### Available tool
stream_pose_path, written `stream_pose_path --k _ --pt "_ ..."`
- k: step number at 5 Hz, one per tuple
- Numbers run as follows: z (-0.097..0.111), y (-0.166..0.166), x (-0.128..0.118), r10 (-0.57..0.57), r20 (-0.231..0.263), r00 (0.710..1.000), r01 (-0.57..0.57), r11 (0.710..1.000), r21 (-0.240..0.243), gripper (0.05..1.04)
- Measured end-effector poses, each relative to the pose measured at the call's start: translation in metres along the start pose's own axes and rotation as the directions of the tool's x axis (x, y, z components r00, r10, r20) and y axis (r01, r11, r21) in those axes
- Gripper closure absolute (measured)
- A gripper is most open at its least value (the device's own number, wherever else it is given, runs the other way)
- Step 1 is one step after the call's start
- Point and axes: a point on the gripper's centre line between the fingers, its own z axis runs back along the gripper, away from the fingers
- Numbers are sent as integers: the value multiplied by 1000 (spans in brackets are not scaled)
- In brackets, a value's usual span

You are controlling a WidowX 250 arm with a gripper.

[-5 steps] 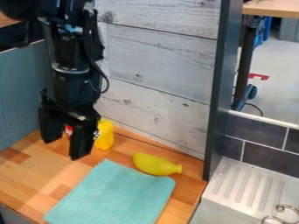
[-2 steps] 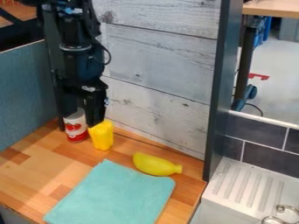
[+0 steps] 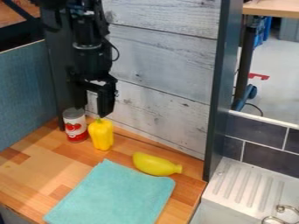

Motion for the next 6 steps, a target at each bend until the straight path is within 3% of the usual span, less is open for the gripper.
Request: stream_pose_path --k 1,3,6 --pt "-5 4 12 7 10 1000 -8 1000 4 83" --pt "-22 17 33 9 -20 1000 -8 999 32 83" --pt "-52 27 45 -9 -59 998 10 1000 19 83"
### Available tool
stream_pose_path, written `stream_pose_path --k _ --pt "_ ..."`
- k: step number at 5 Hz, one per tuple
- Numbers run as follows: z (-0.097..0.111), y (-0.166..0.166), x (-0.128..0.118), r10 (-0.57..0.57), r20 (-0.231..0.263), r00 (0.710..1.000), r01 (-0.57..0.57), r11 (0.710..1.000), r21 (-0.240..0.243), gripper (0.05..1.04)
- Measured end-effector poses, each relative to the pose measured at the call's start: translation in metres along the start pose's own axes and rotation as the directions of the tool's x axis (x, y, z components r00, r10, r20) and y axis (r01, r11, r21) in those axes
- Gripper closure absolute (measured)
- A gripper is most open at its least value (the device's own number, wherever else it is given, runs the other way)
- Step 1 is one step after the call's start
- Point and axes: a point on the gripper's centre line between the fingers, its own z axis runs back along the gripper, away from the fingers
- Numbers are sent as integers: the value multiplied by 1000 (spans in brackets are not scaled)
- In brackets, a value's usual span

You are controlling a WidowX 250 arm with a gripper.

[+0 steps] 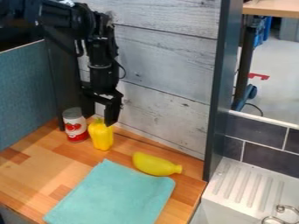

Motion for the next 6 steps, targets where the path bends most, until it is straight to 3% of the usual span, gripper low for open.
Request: stream_pose_path --k 2,5,6 --pt "-10 4 8 5 -7 1000 -5 1000 -21 120" --pt "-11 5 8 5 -24 1000 -6 1000 -28 877" --pt "-11 10 4 21 -31 999 -22 999 -31 971"
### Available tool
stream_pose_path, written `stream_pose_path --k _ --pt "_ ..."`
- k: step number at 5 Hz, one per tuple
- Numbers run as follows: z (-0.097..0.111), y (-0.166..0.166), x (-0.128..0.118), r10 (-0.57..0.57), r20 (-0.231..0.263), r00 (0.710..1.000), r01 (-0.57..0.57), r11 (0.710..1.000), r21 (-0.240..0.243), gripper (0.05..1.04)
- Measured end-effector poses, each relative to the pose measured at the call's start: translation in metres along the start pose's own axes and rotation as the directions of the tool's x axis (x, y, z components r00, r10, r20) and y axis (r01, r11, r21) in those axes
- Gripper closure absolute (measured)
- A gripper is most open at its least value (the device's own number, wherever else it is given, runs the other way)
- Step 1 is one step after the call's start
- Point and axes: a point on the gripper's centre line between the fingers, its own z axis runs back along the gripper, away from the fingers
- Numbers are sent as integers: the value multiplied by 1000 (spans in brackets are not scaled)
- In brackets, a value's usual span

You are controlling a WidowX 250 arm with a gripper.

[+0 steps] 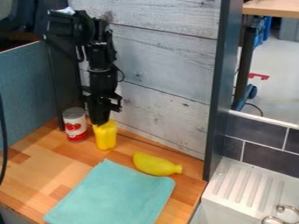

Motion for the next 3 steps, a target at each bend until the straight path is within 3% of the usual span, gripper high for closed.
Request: stream_pose_path --k 1,2,3 --pt "-1 0 -15 9 -31 999 -9 1000 -6 986" --pt "21 -6 -40 42 -16 999 -42 999 10 986" --pt "42 -4 -75 110 -32 993 -109 994 26 986"
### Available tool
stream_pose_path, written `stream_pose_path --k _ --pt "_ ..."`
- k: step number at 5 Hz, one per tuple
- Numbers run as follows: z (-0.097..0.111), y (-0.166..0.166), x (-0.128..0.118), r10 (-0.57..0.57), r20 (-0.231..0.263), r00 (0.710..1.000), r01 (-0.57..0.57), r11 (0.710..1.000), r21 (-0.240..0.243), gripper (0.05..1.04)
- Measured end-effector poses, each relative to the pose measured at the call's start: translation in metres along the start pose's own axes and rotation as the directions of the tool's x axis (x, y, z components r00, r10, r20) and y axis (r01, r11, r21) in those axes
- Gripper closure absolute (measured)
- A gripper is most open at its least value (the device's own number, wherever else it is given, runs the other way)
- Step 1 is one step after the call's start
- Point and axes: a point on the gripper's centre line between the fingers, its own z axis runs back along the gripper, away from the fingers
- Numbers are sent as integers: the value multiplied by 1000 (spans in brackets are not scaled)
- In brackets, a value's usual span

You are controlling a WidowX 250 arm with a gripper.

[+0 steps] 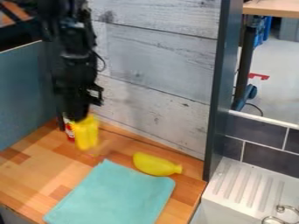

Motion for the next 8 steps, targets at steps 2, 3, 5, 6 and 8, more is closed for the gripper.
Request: stream_pose_path --k 2,3,5,6,8 --pt "-5 31 -56 159 -121 980 -156 987 31 986" --pt "-10 61 -66 238 -103 966 -233 971 58 986" --pt "-29 93 -67 246 -110 963 -238 968 80 986" --pt "-47 101 -74 263 -154 952 -259 965 48 986" --pt "-65 104 -78 253 -197 947 -255 967 16 986"
